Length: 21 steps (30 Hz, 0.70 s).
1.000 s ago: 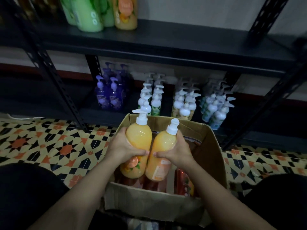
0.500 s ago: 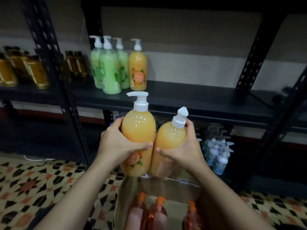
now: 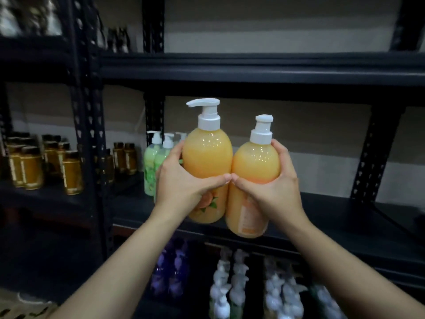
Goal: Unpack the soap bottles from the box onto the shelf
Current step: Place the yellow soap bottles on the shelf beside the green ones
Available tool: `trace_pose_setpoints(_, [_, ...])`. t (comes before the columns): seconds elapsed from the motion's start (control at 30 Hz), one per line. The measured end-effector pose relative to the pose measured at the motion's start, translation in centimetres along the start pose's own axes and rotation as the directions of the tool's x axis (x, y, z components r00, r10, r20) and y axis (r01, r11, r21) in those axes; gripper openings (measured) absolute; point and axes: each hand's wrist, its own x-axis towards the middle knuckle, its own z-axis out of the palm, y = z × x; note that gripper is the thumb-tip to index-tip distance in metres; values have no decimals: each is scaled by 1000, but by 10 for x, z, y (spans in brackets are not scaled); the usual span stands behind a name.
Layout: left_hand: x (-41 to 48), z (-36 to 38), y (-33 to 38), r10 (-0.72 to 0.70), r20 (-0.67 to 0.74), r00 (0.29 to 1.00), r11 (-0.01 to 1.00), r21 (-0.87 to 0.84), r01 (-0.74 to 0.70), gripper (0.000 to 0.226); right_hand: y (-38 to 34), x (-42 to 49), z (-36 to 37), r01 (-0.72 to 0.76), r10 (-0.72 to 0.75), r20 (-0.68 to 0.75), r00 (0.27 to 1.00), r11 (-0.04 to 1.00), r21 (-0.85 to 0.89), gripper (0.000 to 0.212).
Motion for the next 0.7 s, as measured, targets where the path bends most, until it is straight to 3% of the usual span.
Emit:
trace_pose_setpoints(0.17, [47, 34, -18, 38, -29, 999, 999, -8, -38, 92, 31, 45, 19, 11, -11, -57, 998, 1000, 0, 95])
trace_pose_setpoints(0.47, [99, 91, -73, -24, -5, 1000, 994, 109, 24, 106, 91, 80, 37, -53, 50, -60, 997, 998, -42, 103])
trace_pose_setpoints(0.7, [98, 114, -95, -129, -5, 992, 972, 196, 128, 99, 109, 79, 35, -70, 67, -39, 997, 995, -76, 103])
